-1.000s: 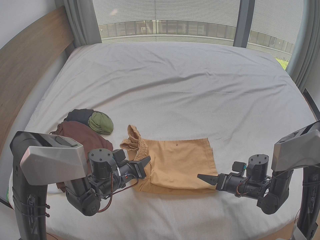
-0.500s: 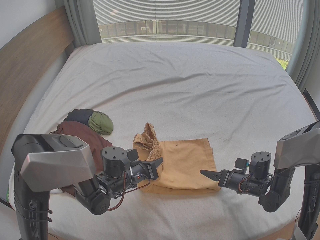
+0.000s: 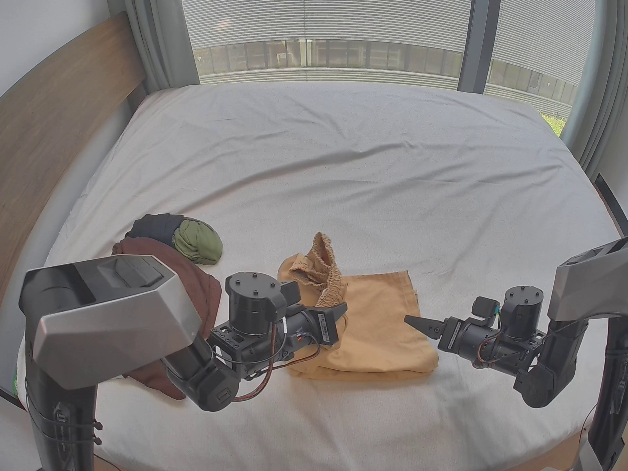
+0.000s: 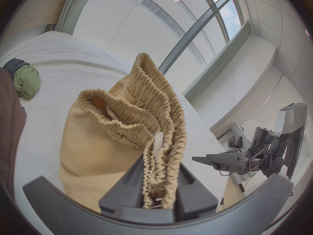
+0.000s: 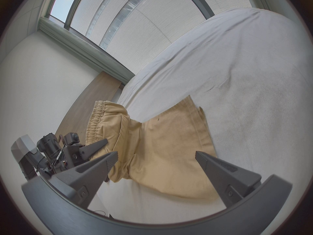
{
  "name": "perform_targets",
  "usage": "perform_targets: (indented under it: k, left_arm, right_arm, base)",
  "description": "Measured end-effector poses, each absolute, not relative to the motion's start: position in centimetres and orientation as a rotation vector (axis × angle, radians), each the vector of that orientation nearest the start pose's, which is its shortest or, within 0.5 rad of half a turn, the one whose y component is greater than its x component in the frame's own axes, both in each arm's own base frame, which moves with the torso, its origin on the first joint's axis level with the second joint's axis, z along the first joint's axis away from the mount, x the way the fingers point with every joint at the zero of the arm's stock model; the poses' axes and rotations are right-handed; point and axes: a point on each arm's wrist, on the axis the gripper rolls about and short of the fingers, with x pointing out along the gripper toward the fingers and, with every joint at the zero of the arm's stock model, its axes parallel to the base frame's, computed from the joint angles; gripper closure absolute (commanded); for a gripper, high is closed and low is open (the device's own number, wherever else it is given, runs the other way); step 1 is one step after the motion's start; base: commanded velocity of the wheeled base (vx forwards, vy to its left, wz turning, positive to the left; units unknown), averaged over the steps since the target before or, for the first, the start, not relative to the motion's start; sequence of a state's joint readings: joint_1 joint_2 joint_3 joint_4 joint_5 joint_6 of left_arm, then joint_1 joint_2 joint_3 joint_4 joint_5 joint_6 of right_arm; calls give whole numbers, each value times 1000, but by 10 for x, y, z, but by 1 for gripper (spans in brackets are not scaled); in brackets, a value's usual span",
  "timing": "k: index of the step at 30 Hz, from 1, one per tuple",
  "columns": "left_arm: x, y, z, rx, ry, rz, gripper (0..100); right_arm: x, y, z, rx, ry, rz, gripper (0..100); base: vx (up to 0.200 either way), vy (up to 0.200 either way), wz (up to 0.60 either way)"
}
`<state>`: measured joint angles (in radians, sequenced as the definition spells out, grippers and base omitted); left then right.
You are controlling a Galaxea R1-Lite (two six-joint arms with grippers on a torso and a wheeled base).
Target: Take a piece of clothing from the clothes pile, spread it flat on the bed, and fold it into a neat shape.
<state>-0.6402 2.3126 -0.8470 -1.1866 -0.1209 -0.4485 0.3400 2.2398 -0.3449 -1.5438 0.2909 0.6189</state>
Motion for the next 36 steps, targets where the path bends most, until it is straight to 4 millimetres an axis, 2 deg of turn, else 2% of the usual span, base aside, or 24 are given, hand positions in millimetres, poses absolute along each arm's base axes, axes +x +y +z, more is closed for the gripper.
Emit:
perform_targets:
  k: [13,24,36]
  left_arm:
    - [319,-270,31,-314,470,-730,100]
    - [321,-304,14,-271,511,-772,100]
    - [328,-318,2,-249,523,-779,100]
  right_arm:
    - [290,94,17,591,475,435,0]
    - [296,88,18,597,454,418,0]
    - [297,88,19,599,448,417,0]
  base:
    - [0,0,0]
    - [0,0,0]
    - [0,0,0]
